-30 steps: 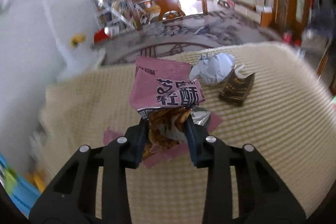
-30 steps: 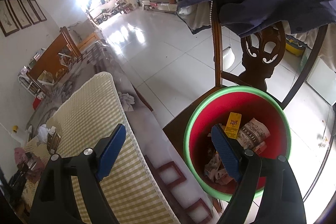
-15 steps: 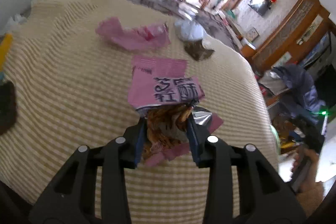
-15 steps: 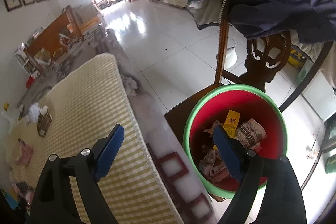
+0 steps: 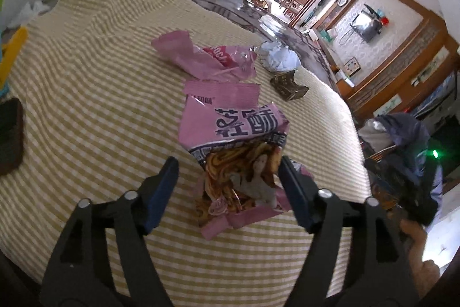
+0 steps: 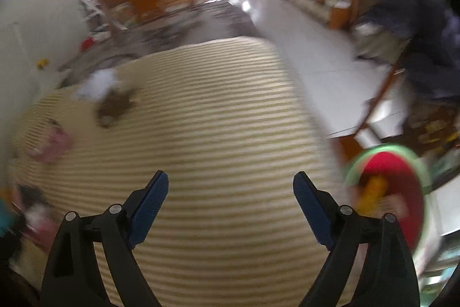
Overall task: Collect trash
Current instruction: 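Grasp the brown Baisha cigarette box with the right tool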
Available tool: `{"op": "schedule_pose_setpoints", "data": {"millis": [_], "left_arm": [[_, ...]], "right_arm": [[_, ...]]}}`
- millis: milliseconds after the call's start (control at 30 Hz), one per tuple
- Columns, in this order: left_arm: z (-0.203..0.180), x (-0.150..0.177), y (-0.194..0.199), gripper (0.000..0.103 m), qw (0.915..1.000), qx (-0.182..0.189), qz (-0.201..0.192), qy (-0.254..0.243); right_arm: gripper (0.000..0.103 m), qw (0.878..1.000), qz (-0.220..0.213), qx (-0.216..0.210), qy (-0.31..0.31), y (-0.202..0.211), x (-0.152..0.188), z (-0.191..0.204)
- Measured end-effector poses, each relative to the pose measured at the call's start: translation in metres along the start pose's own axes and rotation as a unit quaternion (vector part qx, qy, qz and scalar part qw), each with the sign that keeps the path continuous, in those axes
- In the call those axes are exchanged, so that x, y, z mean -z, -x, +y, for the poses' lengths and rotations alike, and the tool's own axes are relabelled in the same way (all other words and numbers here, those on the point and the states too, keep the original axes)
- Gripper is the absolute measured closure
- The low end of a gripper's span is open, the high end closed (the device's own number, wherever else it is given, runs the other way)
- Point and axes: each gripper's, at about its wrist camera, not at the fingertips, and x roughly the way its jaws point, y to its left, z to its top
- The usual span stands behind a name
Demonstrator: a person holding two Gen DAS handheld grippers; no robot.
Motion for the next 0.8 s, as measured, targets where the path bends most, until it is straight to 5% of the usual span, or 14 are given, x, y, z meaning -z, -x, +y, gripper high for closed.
{"op": "schedule_pose_setpoints", "data": {"millis": [100, 233, 467, 567, 800], "left_arm": [[0.007, -0.001, 0.001, 0.031, 0.9997, 0.014, 0.001, 0.022], [0.013, -0.003, 0.006, 0.031, 0.9984, 0.034, -0.006, 0.046], [0.025, -0.008, 0.007, 0.035, 0.9956, 0.045, -0.015, 0.081], [0.028, -0.009, 0.004, 0.035, 0.9948, 0.046, -0.017, 0.089], [0.026, -0.010, 0.001, 0.033, 0.9951, 0.042, -0.024, 0.086]], "right_arm": [[0.017, 0.999, 0.020, -0.040, -0.004, -0.025, -0.025, 0.047], [0.017, 0.998, 0.044, -0.040, 0.035, -0.061, -0.056, 0.110], [0.017, 0.994, 0.087, -0.010, -0.059, -0.121, -0.075, 0.124], [0.014, 0.996, 0.074, 0.007, -0.058, -0.130, -0.083, 0.131], [0.051, 0.997, 0.061, 0.024, 0.040, -0.125, -0.078, 0.156]]}}
